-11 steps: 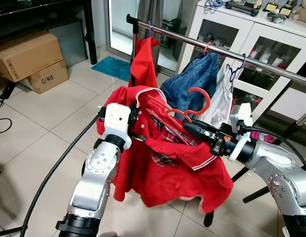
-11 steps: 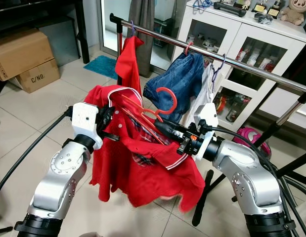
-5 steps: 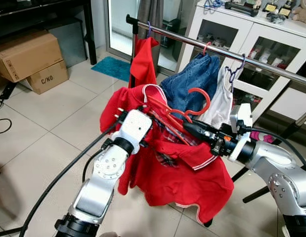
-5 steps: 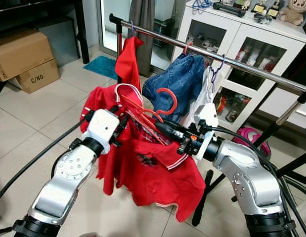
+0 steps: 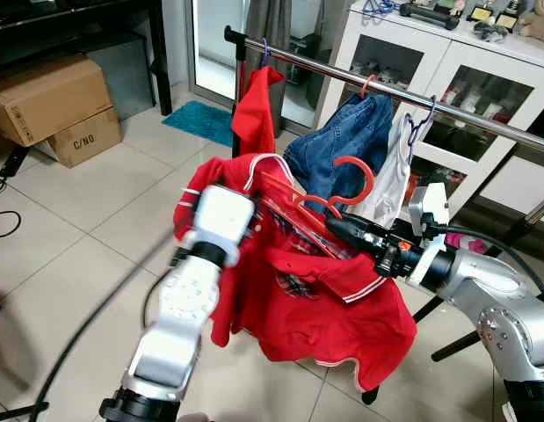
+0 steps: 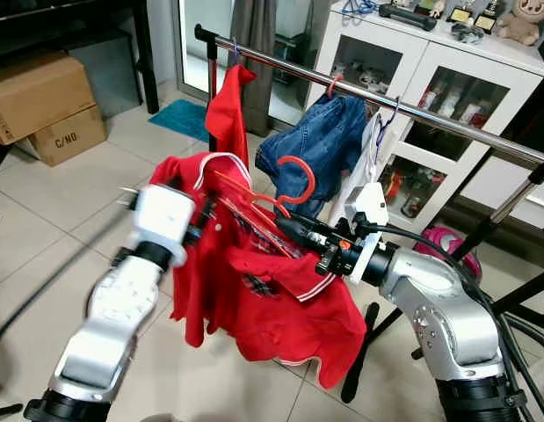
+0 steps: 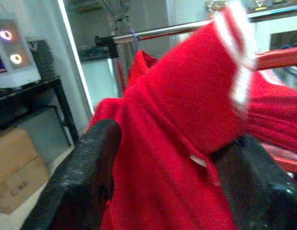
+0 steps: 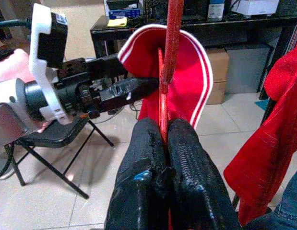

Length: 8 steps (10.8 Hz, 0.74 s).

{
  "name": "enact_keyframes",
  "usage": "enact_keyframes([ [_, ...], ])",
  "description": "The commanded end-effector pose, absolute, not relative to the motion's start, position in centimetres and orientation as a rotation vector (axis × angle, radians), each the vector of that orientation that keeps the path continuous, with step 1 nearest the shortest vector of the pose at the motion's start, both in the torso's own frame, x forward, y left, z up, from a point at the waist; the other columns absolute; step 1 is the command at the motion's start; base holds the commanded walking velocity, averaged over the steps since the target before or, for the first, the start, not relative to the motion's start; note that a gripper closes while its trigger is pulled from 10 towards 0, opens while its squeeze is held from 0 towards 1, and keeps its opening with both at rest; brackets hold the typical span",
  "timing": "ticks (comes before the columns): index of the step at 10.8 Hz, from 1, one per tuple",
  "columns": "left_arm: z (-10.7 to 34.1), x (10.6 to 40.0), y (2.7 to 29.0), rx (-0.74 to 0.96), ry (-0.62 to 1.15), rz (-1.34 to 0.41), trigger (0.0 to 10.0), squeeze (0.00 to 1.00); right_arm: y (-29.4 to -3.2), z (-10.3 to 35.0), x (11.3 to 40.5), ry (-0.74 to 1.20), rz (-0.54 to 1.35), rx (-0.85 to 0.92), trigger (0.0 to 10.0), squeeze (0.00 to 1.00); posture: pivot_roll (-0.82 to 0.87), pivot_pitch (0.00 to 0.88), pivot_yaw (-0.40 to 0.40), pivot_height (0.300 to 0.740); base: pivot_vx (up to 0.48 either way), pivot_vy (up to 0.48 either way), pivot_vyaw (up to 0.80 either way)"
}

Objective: Hang hanger

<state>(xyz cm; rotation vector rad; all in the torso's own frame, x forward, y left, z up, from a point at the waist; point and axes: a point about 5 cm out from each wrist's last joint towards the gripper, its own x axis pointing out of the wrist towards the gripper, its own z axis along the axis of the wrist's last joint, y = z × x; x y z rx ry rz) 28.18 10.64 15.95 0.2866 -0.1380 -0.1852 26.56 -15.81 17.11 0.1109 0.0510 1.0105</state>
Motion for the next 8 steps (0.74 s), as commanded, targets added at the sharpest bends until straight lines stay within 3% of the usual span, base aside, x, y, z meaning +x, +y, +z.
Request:
enact_keyframes([
  [1, 16.1, 28.8, 10.6, 0.269, -0.157, -0.193, 10.0, 0.61, -15.9, 18.2, 27.0, 0.013, 1.016, 0.097, 10.0, 0.0, 0.08, 0.006, -0.125, 0.74, 0.0, 0.0, 0.0],
  [2, 15.9, 29.4, 10.3, 0.29, -0.157, -0.254, 10.0, 0.0, -15.8, 18.3, 27.2, 0.009, 1.015, 0.097, 10.0, 0.0, 0.08, 0.006, -0.123, 0.74, 0.0, 0.0, 0.0],
  [5, 15.8, 30.1, 10.2, 0.299, -0.149, -0.303, 10.0, 0.0, -15.8, 18.4, 27.2, -0.002, 1.008, 0.1, 10.0, 0.0, 0.07, 0.006, -0.108, 0.74, 0.0, 0.0, 0.0],
  [6, 15.8, 30.3, 10.3, 0.296, -0.153, -0.301, 0.0, 0.0, -15.9, 18.4, 27.1, -0.003, 1.003, 0.101, 10.0, 0.0, 0.07, 0.006, -0.105, 0.74, 0.0, 0.0, 0.0],
  [8, 15.8, 30.4, 10.4, 0.295, -0.16, -0.309, 0.0, 0.0, -16.0, 18.4, 27.1, -0.003, 1.0, 0.101, 10.0, 0.0, 0.07, 0.008, -0.103, 0.74, 0.0, 0.0, 0.0],
])
